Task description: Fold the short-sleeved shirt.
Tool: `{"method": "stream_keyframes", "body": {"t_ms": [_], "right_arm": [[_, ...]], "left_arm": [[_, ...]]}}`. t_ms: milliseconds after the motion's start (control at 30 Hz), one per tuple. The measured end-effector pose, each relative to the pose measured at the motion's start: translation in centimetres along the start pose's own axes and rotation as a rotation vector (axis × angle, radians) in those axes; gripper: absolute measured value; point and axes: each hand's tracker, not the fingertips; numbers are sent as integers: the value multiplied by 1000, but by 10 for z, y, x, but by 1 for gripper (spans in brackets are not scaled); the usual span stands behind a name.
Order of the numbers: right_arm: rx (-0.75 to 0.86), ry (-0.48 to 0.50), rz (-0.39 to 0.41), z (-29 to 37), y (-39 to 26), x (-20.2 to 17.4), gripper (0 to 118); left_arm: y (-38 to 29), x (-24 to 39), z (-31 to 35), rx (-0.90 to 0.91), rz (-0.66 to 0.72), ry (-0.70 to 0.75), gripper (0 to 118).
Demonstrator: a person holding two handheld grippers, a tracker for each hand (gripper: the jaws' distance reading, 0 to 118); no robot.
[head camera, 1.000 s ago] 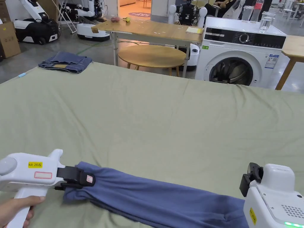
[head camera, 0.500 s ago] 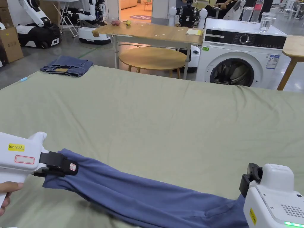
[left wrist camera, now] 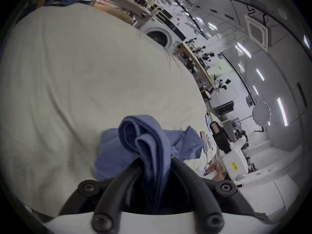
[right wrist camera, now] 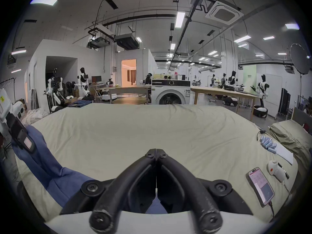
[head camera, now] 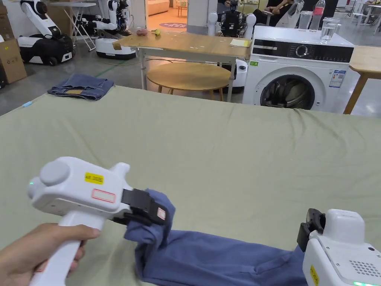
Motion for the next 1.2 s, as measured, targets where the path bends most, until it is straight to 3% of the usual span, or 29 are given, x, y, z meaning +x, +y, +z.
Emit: {"method": "stream_keyframes", "body": {"t_ms": [267,433,533,600,700,867,1000,1067,1200], "right_arm": [[-20,-19,-6,4,-4,7,0],[-29,-29,-6,5,-6,12,0],[-35,-33,-7,4,-7,13,0],[-37,-30,-8,4,-7,14,0],[-39,-29,-3,5,-7,13,0],[-34,-29,4,7,-5,15,0],[-34,-29,-7,9,-4,18,0],[-35,-28,-11,9,-4,19,0],[-37,-27,-7,10,-5,19,0]], "left_arm": [[-12,20,-122,-177,-7,163,3],[-27,24,-150,-181,10,234,3],[-29,27,-149,-172,21,222,20],[-27,32,-144,-177,29,162,43],[-25,44,-136,-181,1,170,47],[-19,51,-100,-141,-15,30,45],[-14,45,-72,-54,-36,-17,16],[-13,39,-66,-27,-46,20,6],[-15,29,-78,-53,-75,155,2]]}}
